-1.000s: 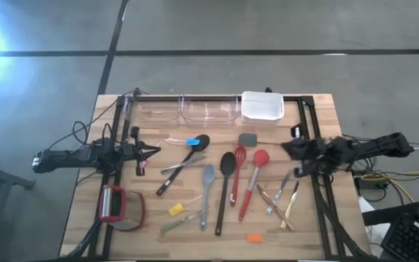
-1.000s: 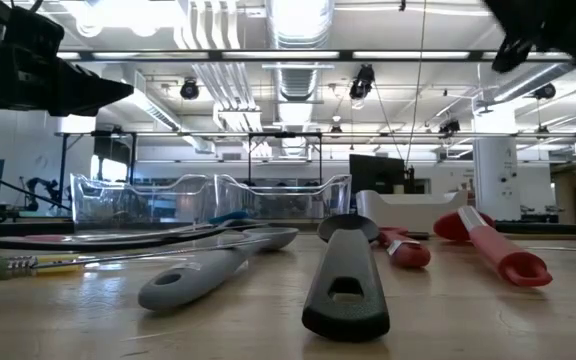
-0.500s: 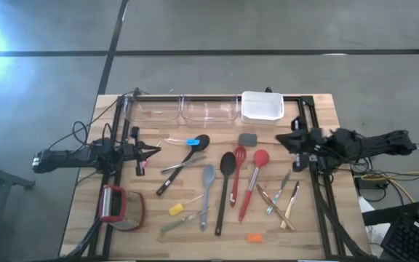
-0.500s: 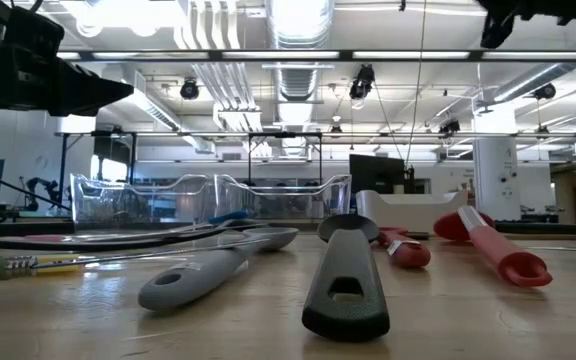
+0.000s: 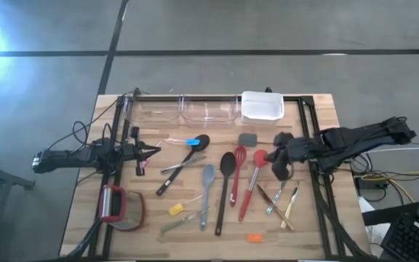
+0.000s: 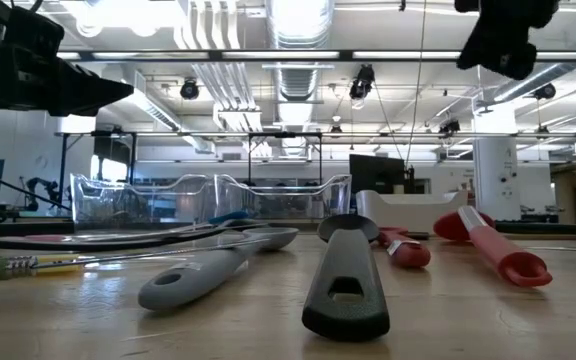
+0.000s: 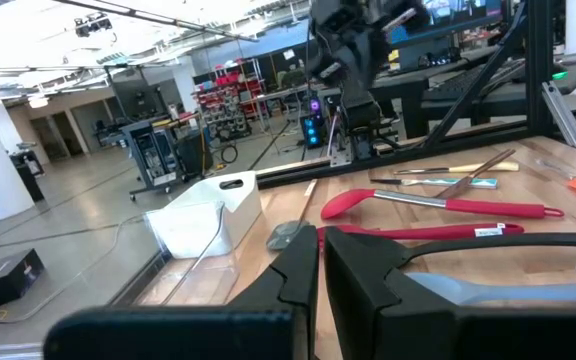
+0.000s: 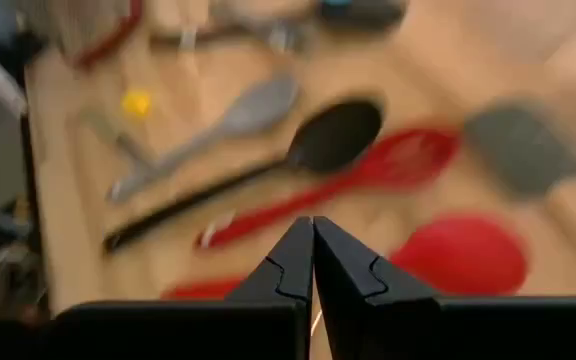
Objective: Pick & Place Kitchen Items
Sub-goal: Put the bronze table knife into the white bin
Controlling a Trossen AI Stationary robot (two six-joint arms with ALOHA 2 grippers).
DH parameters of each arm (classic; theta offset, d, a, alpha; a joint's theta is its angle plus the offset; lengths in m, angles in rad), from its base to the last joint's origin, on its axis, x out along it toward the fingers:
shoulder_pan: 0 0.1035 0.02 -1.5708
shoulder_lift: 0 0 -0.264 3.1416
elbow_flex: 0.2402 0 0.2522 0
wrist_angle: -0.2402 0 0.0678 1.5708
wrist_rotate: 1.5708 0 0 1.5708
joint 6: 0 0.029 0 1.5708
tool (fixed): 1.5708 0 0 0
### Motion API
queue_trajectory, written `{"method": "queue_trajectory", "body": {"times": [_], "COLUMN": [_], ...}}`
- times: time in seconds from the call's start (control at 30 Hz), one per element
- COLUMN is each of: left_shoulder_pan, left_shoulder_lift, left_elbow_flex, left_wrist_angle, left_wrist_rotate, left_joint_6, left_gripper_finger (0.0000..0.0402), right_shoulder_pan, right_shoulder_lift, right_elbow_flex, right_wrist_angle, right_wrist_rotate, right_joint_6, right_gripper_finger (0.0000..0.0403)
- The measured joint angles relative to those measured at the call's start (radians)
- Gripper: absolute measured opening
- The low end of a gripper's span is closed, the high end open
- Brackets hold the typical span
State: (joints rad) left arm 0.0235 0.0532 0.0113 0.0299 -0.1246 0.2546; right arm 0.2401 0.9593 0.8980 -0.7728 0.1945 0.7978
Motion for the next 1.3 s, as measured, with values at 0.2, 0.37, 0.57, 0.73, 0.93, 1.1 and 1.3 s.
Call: {"method": "queue_trajectory", "body": {"times": [0.2, 0.37, 0.57, 0.73, 0.93, 1.1, 1.3], "left_shoulder_pan": [0.0, 0.0, 0.0, 0.0, 0.0, 0.0, 0.0], "left_shoulder_lift": [0.0, 0.0, 0.0, 0.0, 0.0, 0.0, 0.0], "left_elbow_flex": [0.0, 0.0, 0.0, 0.0, 0.0, 0.0, 0.0], "left_wrist_angle": [0.0, 0.0, 0.0, 0.0, 0.0, 0.0, 0.0], "left_wrist_rotate": [0.0, 0.0, 0.0, 0.0, 0.0, 0.0, 0.0], "left_joint_6": [0.0, 0.0, 0.0, 0.0, 0.0, 0.0, 0.0], "left_gripper_finger": [0.0026, 0.0026, 0.0026, 0.0026, 0.0026, 0.0026, 0.0026], "right_shoulder_pan": [0.159, 0.337, 0.455, 0.486, 0.489, 0.493, 0.502], "right_shoulder_lift": [0.196, 0.347, 0.512, 0.639, 0.768, 0.85, 0.871], "right_elbow_flex": [0.13, 0.193, 0.262, 0.313, 0.368, 0.399, 0.387], "right_wrist_angle": [-0.26, -0.387, -0.381, -0.379, -0.376, -0.375, -0.377], "right_wrist_rotate": [-0.113, -0.15, -0.143, -0.174, -0.252, -0.271, -0.264], "right_joint_6": [0.291, 0.56, 0.705, 0.746, 0.697, 0.619, 0.616], "right_gripper_finger": [0.0009, 0.0009, 0.0035, 0.009, 0.0143, 0.0157, 0.0143]}}
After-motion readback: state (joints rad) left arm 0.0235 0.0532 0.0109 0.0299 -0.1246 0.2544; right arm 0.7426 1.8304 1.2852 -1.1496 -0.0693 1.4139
